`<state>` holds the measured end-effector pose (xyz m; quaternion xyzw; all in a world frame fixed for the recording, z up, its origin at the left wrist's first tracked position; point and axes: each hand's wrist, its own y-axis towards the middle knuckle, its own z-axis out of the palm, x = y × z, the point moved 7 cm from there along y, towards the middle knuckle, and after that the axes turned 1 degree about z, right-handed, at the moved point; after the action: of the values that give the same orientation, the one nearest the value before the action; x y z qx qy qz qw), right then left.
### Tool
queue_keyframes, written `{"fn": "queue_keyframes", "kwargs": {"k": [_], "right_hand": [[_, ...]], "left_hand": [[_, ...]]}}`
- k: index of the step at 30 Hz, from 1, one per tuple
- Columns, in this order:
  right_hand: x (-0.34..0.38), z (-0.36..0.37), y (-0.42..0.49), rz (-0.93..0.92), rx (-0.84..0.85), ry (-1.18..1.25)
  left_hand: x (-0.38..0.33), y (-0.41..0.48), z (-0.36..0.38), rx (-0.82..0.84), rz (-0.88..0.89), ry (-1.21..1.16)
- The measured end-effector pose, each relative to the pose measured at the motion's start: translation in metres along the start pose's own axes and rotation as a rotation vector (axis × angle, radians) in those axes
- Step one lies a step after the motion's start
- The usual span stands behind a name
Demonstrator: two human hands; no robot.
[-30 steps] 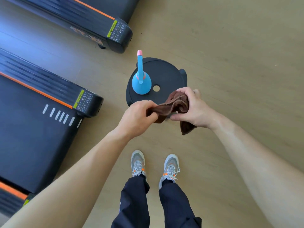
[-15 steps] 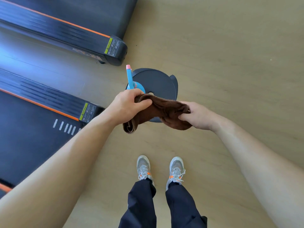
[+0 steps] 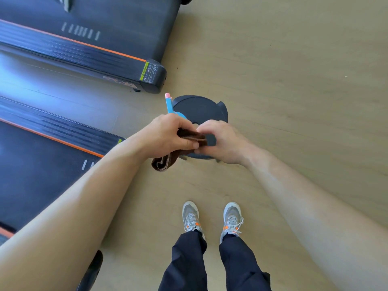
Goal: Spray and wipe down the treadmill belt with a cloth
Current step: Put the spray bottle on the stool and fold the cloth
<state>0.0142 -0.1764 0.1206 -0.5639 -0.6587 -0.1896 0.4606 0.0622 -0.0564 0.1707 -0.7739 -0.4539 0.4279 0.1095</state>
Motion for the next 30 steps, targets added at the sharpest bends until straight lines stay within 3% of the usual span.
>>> {"fn": "queue_keyframes", "kwargs": {"k": [5, 9, 13, 17, 20, 27, 30], "right_hand": [[0.009, -0.006, -0.004, 0.081, 0.045, 0.007], [0.007, -0.008, -0.011, 0.125, 0.101, 0.054], [-0.016, -0.008, -0.019, 0.185, 0.122, 0.138], [-0.024, -0.018, -0.026, 0.194, 0.087, 0.311], [-0.016, -0.027, -0.022, 0.171, 0.068, 0.310], [-0.006, -0.049, -0.006, 0.110, -0.028, 0.311], [-0.014, -0.056, -0.001, 0.123, -0.086, 0.182]], "left_hand": [[0.024, -0.022, -0.008, -0.090, -0.124, -0.081], [0.047, -0.032, 0.008, -0.162, -0.223, -0.331], [0.044, -0.034, 0.022, -0.365, -0.154, -0.560], [0.016, -0.016, 0.039, -0.326, 0.008, -0.445], [-0.003, -0.008, 0.036, -0.286, 0.065, -0.310], [0.021, -0.008, 0.032, -0.322, -0.046, -0.213], [0.040, -0.004, 0.027, -0.404, -0.122, -0.258]]}}
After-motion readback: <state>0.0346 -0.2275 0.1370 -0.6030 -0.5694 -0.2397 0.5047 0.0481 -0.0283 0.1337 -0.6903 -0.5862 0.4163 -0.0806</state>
